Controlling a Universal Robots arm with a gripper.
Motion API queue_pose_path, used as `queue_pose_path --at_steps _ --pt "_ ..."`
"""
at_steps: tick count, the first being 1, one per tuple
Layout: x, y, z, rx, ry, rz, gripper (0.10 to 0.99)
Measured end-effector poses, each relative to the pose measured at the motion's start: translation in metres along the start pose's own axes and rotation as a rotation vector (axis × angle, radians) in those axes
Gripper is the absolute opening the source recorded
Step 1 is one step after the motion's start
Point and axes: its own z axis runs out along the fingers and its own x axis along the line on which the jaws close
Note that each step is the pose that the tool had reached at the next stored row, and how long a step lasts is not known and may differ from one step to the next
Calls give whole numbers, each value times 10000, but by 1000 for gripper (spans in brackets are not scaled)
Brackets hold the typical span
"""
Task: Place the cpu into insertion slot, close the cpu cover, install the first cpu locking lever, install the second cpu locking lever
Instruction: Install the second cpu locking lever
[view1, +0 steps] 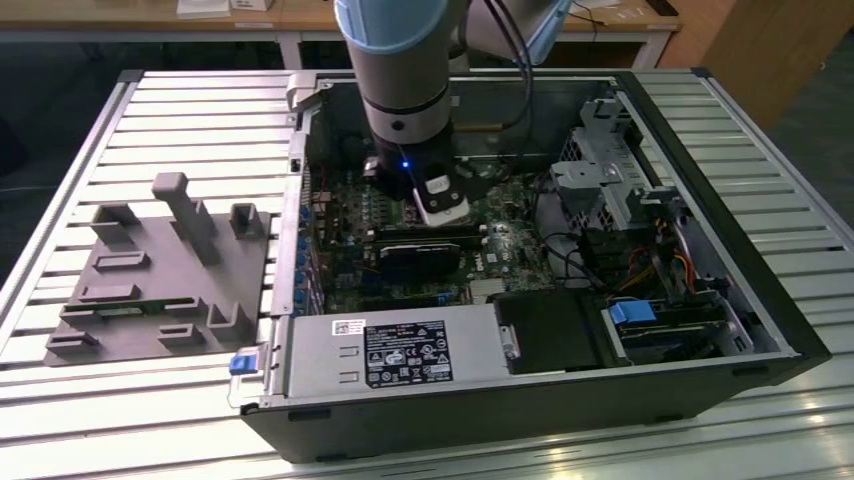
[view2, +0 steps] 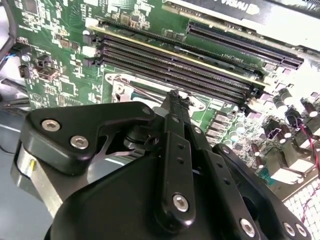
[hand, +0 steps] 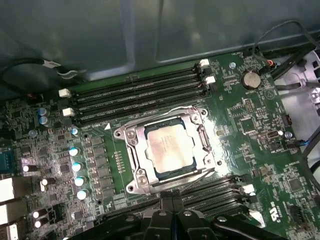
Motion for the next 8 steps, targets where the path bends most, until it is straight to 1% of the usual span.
queue_pose_path --at_steps 2,3,6,8 --pt "5 -16 12 -135 38 20 102" --pt "10 -23 21 -183 50 27 102" --pt "21 -50 51 -292 81 34 102" --pt "22 -81 56 -354 101 34 102"
